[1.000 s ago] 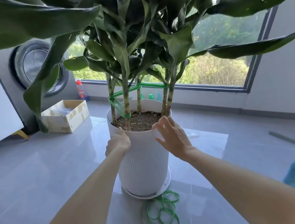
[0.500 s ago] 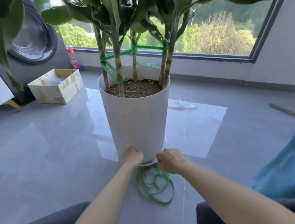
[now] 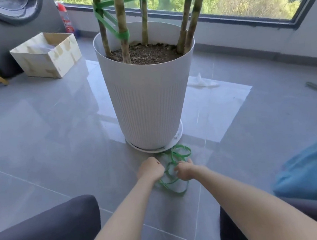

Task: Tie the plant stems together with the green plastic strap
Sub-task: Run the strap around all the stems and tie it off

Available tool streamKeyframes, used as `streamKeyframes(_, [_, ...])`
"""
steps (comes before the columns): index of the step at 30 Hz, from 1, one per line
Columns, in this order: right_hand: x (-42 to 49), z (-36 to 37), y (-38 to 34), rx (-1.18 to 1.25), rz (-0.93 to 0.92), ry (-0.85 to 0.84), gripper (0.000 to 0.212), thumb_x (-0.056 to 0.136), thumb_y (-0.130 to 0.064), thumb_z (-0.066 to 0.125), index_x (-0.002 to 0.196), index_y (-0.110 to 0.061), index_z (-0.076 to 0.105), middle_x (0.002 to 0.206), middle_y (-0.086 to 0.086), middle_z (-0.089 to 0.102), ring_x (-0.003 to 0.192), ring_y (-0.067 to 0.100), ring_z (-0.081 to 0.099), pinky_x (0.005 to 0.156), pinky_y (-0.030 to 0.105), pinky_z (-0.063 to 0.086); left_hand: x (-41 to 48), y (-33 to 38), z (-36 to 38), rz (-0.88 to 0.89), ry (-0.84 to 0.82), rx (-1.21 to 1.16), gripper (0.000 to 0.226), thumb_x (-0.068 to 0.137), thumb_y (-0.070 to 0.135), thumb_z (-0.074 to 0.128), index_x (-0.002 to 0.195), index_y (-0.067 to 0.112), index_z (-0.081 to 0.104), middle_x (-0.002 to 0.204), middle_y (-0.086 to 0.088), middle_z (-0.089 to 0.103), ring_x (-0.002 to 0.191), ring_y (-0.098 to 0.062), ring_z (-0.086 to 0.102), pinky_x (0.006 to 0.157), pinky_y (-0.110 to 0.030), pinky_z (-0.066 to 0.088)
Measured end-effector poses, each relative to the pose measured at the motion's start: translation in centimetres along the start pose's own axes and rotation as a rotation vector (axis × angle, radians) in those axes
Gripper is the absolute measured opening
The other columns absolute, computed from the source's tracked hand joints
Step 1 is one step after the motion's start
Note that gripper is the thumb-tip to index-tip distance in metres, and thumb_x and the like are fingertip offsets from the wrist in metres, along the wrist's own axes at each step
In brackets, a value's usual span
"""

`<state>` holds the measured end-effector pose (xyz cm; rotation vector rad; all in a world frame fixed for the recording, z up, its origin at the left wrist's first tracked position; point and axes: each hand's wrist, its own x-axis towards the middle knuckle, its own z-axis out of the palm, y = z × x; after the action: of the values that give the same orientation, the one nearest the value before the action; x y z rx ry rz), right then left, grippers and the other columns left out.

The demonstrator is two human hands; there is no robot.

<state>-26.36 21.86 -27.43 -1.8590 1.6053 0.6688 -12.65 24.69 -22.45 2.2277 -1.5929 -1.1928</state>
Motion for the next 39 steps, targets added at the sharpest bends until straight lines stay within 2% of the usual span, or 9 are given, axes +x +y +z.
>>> streamKeyframes(2, [0.2,0.2,0.0,0.046,-0.003,0.05,0.039,0.097,-0.014,0.039,0.132,-0.004,0.049,0.143,0.017,0.041,0.136,0.032,0.032,0.113,0.042,0.017,0.3,-0.2,0.2,-0.009,-0.006,0.017,0.031,0.083,0.014,0.045,0.104,0.013,0.068,0.113,-0.008,0.066,0.107,-0.029,0.06,0.089,-0.034,0.049])
streamKeyframes(7, [-0.3,-2.5,0.3,0.353,0.032,0.372,0.018,0.088,-0.011,0.056,0.072,-0.009,0.065,0.087,0.012,0.063,0.084,0.028,0.059,0.07,0.03,0.044,0.4,0.0,-0.6,0.007,0.008,0.015,0.031,0.084,0.01,0.045,0.106,0.006,0.066,0.115,-0.013,0.065,0.108,-0.031,0.06,0.087,-0.035,0.048])
streamKeyframes(12, [-4.2,-8.8,0.1,0.345,-0.068,0.397,0.017,0.083,-0.013,0.066,0.096,-0.01,0.076,0.094,0.006,0.072,0.09,0.016,0.063,0.077,0.026,0.051,-0.6,1.9,-4.3,0.075,0.051,0.023,0.03,0.086,0.011,0.044,0.109,-0.001,0.061,0.114,-0.018,0.062,0.108,-0.034,0.057,0.089,-0.039,0.047])
streamKeyframes(16, [-9.2,-14.3,-0.3,0.401,-0.15,0.364,0.021,0.08,0.001,0.064,0.093,-0.011,0.076,0.081,-0.003,0.065,0.076,0.005,0.055,0.054,0.006,0.039,-2.3,4.6,-9.1,0.173,0.134,0.025,0.018,0.09,0.011,0.045,0.1,0.006,0.058,0.115,-0.014,0.06,0.11,-0.031,0.055,0.083,-0.031,0.043])
streamKeyframes(22, [-17.0,-21.2,-1.7,0.491,-0.226,0.407,0.02,0.078,0.005,0.058,0.068,-0.013,0.063,0.084,0.009,0.065,0.075,0.015,0.059,0.071,0.025,0.052,-6.2,8.6,-15.1,0.288,0.18,-0.085,0.039,0.091,0.005,0.046,0.13,0.005,0.05,0.131,-0.015,0.053,0.122,-0.03,0.048,0.099,-0.03,0.042])
streamKeyframes(26, [-21.8,-24.3,-2.8,0.57,-0.316,0.482,0.019,0.081,0.005,0.058,0.07,-0.01,0.053,0.087,0.016,0.061,0.071,0.019,0.056,0.068,0.026,0.05,-9.5,11.0,-17.9,0.409,0.214,-0.16,0.046,0.09,0.006,0.053,0.135,0.005,0.045,0.133,-0.012,0.051,0.122,-0.025,0.048,0.099,-0.028,0.039])
streamKeyframes(31, [-25.7,-26.5,-3.5,0.679,-0.398,0.546,0.024,0.082,0.005,0.059,0.069,-0.012,0.049,0.075,0.012,0.058,0.074,0.021,0.056,0.087,0.042,0.051,-12.3,12.6,-20.7,0.515,0.189,-0.231,0.035,0.093,0.018,0.055,0.127,0.011,0.055,0.128,-0.005,0.054,0.108,-0.015,0.05,0.084,-0.017,0.037])
streamKeyframes(35, [-27.4,-26.6,-3.5,0.862,-0.458,0.576,0.029,0.083,0.01,0.052,0.066,-0.012,0.045,0.076,0.009,0.06,0.073,0.019,0.058,0.083,0.037,0.054,-13.5,13.0,-21.9,0.556,0.202,-0.273,0.03,0.091,0.026,0.06,0.112,0.005,0.063,0.11,-0.002,0.057,0.103,-0.013,0.051,0.078,-0.017,0.041])
streamKeyframes(39, [-27.7,-25.8,-3.1,1.045,-0.482,0.553,0.03,0.084,0.012,0.051,0.068,-0.012,0.044,0.077,0.009,0.062,0.065,0.015,0.057,0.066,0.025,0.052,-13.5,12.9,-22.3,0.568,0.113,-0.314,0.031,0.088,0.026,0.064,0.111,0.011,0.051,0.119,-0.005,0.058,0.111,-0.018,0.054,0.075,-0.021,0.043])
